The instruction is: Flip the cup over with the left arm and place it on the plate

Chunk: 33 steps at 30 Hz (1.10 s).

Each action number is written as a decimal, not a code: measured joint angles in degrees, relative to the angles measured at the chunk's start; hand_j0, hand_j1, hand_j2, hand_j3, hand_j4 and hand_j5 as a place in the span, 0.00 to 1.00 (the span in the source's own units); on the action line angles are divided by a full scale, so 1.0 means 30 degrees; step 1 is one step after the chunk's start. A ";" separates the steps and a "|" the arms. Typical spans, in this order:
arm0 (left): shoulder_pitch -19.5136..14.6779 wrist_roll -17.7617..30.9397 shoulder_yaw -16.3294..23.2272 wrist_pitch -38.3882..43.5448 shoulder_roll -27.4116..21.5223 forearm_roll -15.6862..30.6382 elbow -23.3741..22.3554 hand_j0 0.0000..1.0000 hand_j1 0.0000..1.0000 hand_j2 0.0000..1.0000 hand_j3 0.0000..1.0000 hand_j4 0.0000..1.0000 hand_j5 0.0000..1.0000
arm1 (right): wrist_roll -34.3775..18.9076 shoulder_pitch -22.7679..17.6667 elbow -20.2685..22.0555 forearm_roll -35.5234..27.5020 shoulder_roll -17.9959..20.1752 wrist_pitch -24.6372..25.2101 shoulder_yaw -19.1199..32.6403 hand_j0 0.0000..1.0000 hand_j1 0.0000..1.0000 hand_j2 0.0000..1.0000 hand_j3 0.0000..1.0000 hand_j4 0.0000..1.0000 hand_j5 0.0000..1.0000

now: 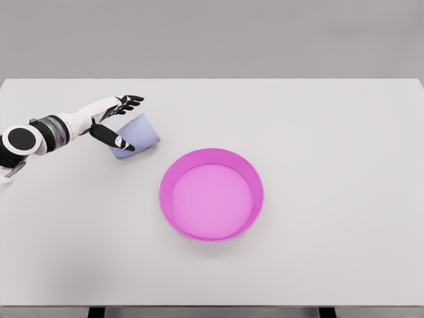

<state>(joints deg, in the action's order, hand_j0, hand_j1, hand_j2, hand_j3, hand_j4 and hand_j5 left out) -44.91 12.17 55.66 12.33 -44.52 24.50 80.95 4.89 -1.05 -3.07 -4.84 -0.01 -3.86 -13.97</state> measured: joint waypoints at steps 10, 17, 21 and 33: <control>-0.0117 -0.0011 0.0035 0.0736 0.0477 -0.0126 -0.0206 1.00 1.00 1.00 1.00 1.00 1.00 | 0.0005 0.0000 0.0000 0.0003 0.0000 0.0000 0.0000 1.00 1.00 1.00 1.00 1.00 1.00; -0.0059 -0.0018 0.0051 0.0787 0.0899 -0.0143 -0.0545 1.00 1.00 1.00 1.00 1.00 1.00 | 0.0003 0.0000 0.0000 0.0004 0.0000 0.0000 0.0000 1.00 1.00 1.00 1.00 1.00 1.00; 0.0000 -0.0053 0.0063 0.0799 0.1032 -0.0147 -0.0649 1.00 1.00 1.00 1.00 1.00 1.00 | 0.0000 0.0000 0.0000 0.0003 0.0000 0.0000 0.0000 1.00 1.00 1.00 1.00 1.00 1.00; 0.0088 -0.0041 0.0065 0.0821 0.1375 -0.0496 -0.1330 0.90 0.90 0.90 0.90 0.90 0.90 | -0.0007 0.0000 0.0000 -0.0002 0.0000 0.0000 0.0000 1.00 1.00 1.00 1.00 1.00 1.00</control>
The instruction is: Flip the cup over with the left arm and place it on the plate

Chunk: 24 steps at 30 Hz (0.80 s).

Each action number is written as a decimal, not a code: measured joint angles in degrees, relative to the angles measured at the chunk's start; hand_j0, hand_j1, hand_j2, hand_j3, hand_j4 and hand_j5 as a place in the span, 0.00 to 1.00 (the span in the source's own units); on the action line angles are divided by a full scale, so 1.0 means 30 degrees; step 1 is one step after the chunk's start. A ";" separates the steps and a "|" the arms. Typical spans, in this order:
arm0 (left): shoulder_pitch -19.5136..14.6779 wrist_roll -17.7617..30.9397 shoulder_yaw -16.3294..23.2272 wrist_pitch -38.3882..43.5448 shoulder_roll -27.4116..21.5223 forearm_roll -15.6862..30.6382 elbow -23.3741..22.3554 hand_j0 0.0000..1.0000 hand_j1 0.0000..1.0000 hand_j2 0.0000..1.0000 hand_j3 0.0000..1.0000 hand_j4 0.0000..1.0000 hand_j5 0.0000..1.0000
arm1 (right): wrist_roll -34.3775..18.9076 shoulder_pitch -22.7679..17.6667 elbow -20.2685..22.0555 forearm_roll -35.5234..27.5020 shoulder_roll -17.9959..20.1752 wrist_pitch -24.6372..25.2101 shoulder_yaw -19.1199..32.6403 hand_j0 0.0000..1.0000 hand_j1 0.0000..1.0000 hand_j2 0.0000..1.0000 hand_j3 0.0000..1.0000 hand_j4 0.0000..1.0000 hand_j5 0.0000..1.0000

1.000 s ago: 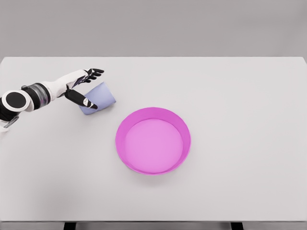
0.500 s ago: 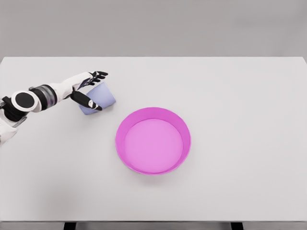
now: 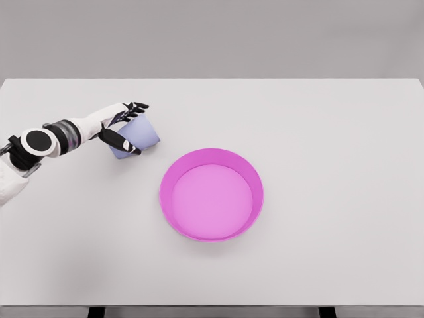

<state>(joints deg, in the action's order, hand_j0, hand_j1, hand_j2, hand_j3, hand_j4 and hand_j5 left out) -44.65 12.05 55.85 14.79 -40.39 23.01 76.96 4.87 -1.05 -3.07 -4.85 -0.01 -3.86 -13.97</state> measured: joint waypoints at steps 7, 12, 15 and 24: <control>0.0000 0.0064 -0.0004 -0.0003 0.0046 -0.0011 -0.0061 0.80 0.80 0.80 0.80 0.80 0.80 | 0.0007 0.0000 0.0000 -0.0002 0.0000 0.0000 0.0000 1.00 1.00 1.00 1.00 1.00 1.00; 0.0000 0.0043 -0.0122 -0.0291 0.0028 0.0121 0.0066 0.75 0.75 0.75 0.75 0.75 0.75 | 0.0000 0.0000 0.0000 0.0000 0.0000 0.0000 0.0000 1.00 1.00 1.00 1.00 1.00 1.00; 0.0059 -0.0058 -0.0271 -0.1928 -0.0036 0.0193 0.0265 0.70 0.70 0.70 0.70 0.70 0.70 | 0.0001 0.0000 0.0000 0.0000 0.0000 0.0000 0.0000 1.00 1.00 1.00 1.00 1.00 1.00; 0.1084 -0.0551 -0.0542 -0.6810 -0.0182 0.0707 0.1624 0.62 0.62 0.62 0.62 0.62 0.62 | 0.0003 0.0000 0.0000 0.0005 0.0000 0.0000 -0.0001 1.00 1.00 1.00 1.00 1.00 1.00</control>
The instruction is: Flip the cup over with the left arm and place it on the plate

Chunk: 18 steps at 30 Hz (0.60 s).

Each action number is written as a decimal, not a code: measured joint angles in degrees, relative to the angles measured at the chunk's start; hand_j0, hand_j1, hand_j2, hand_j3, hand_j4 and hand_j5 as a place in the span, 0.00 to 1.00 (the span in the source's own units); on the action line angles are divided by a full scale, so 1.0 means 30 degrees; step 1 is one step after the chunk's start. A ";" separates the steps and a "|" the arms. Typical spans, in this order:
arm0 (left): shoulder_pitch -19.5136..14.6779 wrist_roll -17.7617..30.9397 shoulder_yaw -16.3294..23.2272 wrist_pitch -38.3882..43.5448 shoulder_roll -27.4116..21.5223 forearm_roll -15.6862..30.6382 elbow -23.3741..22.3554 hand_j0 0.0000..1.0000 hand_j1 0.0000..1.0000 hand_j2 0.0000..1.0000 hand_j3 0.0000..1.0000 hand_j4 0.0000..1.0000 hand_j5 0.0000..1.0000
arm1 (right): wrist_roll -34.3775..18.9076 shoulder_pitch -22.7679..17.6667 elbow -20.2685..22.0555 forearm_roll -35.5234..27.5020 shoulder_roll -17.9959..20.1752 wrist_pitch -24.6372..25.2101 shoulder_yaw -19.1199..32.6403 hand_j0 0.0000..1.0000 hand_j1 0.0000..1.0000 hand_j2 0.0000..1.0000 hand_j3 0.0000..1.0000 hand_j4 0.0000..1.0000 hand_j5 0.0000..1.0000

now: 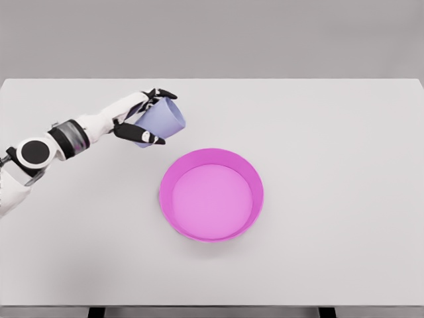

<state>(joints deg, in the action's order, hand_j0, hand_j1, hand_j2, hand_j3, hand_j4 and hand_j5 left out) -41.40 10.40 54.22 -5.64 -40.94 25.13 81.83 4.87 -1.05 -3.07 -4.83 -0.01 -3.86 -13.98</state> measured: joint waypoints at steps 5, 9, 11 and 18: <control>0.1084 -0.0198 -0.0649 -0.3427 0.0027 0.0086 0.1162 0.58 0.58 0.58 0.58 0.58 0.58 | 0.0003 0.0000 0.0000 -0.0003 0.0000 0.0000 0.0000 1.00 1.00 1.00 1.00 1.00 1.00; 0.1728 -0.0410 -0.0819 -0.5753 0.0057 0.0052 0.1948 0.56 0.56 0.56 0.56 0.56 0.56 | 0.0000 0.0000 0.0000 -0.0003 0.0000 0.0000 0.0000 1.00 1.00 1.00 1.00 1.00 1.00; 0.2080 -0.0725 -0.0849 -0.6992 0.0120 0.0030 0.2422 0.54 0.54 0.54 0.54 0.54 0.54 | 0.0004 0.0000 0.0000 -0.0002 0.0000 0.0000 0.0001 1.00 1.00 1.00 1.00 1.00 1.00; 0.3808 -0.1044 -0.1662 -0.9477 0.0554 -0.0046 0.3976 0.51 0.51 0.51 0.51 0.51 0.51 | 0.0009 0.0000 0.0000 0.0001 0.0000 0.0000 0.0000 1.00 1.00 1.00 1.00 1.00 1.00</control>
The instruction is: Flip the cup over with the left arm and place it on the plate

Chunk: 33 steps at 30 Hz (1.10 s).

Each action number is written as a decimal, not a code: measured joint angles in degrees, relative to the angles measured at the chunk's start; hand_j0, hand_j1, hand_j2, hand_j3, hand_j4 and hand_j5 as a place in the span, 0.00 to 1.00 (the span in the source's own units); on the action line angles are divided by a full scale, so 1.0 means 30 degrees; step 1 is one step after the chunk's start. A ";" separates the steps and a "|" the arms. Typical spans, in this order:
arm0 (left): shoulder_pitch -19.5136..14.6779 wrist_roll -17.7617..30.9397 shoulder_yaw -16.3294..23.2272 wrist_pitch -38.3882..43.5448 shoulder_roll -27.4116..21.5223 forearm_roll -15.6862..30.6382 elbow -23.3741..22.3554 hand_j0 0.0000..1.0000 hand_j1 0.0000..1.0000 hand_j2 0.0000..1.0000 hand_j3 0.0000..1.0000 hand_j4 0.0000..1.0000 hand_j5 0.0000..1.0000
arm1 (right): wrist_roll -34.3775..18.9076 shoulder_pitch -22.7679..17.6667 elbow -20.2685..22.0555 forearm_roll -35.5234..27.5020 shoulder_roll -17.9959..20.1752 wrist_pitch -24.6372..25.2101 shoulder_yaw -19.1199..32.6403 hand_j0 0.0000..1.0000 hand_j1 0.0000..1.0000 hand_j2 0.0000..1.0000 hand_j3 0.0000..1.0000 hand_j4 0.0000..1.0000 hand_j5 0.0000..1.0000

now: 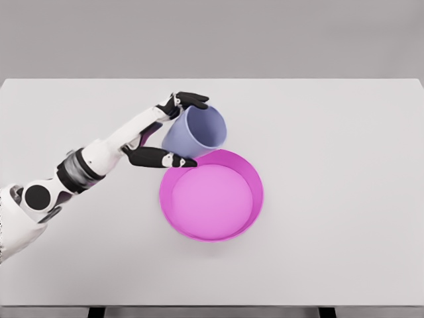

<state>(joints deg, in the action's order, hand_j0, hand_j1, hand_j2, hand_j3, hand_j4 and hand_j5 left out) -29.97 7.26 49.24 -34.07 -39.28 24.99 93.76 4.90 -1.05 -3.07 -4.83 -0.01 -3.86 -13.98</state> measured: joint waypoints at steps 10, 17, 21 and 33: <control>0.2696 -0.0008 -0.1383 -0.0294 0.3115 -0.0102 0.0443 0.47 0.47 0.47 0.47 0.47 0.47 | -0.0003 0.0000 0.0000 -0.0002 0.0000 0.0000 0.0000 1.00 1.00 1.00 1.00 1.00 1.00; 0.4278 -0.0001 -0.3344 -0.0300 0.5373 -0.0103 0.1172 0.45 0.45 0.45 0.45 0.45 0.45 | -0.0006 0.0000 0.0000 -0.0004 0.0000 0.0000 0.0000 1.00 1.00 1.00 1.00 1.00 1.00; 0.5245 0.0000 -0.4459 -0.0296 0.6412 -0.0104 0.1556 0.45 0.45 0.45 0.45 0.45 0.45 | -0.0005 0.0000 -0.0001 -0.0004 0.0000 0.0000 0.0000 1.00 1.00 1.00 1.00 1.00 1.00; 0.6358 0.0143 -0.5016 -0.0291 0.8666 -0.1052 0.0378 0.45 0.45 0.45 0.45 0.45 0.45 | -0.0007 0.0000 -0.0001 0.0002 0.0000 0.0000 0.0000 1.00 1.00 1.00 1.00 1.00 1.00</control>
<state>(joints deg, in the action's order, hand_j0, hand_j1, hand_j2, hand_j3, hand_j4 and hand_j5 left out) -10.90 7.69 34.19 -34.95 -13.28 21.84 94.89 4.88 -1.05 -3.07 -4.82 -0.01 -3.86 -13.97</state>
